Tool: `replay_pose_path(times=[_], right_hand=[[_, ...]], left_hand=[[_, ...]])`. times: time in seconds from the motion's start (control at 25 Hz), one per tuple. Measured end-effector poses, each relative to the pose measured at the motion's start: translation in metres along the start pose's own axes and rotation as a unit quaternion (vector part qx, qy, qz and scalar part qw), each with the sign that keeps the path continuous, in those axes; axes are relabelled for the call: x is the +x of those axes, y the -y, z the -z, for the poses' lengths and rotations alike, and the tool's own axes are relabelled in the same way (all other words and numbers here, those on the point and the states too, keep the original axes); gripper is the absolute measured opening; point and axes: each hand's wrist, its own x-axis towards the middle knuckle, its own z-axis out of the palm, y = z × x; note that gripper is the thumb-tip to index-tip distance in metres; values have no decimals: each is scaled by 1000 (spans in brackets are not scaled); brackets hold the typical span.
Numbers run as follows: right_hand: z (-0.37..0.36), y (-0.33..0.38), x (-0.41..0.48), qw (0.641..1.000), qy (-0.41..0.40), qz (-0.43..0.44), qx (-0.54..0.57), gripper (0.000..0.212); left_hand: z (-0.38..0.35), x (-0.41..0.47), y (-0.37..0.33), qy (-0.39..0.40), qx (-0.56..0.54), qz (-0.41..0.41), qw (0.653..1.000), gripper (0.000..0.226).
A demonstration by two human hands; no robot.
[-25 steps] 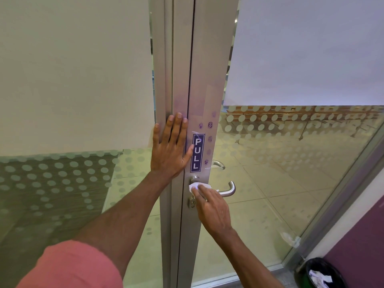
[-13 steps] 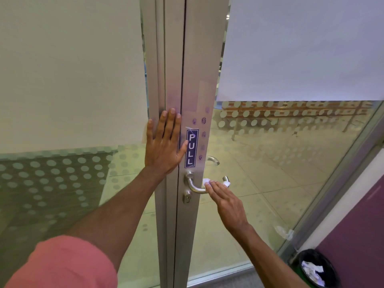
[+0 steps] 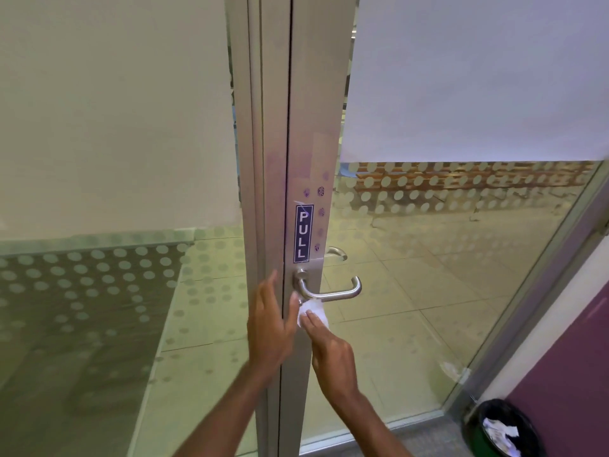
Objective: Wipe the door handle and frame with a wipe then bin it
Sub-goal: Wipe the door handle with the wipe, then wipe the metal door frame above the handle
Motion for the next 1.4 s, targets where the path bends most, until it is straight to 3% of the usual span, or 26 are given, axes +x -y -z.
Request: replay_pose_path(times=[0.08,0.16,0.24,0.36,0.48,0.6,0.72,0.84,0.96,1.24,1.32,1.4], right_hand=[[-11,-2,-19,997,29,-52,39,68],[-18,-3,-33,994,50,-90,40,61],[-23,-3,-43,990,69,-117,31,55],[-24,0,-49,985,93,-136,46,48],[-24,-2,-46,982,77,-135,111,43],[-17,-5,-36,934,18,-241,261,42],[-14,-11,-23,836,-6,-367,407,46],[-9,-14,-14,695,44,-441,566,34],[-5,-10,-11,637,90,-425,636,25],[-5,0,1,507,120,-342,782,62],[-7,6,6,502,127,-320,794,64],[-7,11,11,529,129,-308,780,76]], left_hand=[[-12,-48,6,33,-160,197,967,33],[-22,-74,11,36,-278,336,899,20],[-27,-85,15,46,-346,405,845,14],[-23,-85,16,67,-363,428,825,16],[-13,-81,17,79,-342,433,830,22],[-2,-74,19,118,-343,416,834,21],[9,-59,19,172,-304,377,858,21],[15,-43,19,217,-274,336,874,23],[20,-30,20,238,-245,288,894,22],[22,-6,18,255,-231,171,923,18],[21,-2,14,257,-244,156,922,17],[21,3,12,269,-243,133,922,18]])
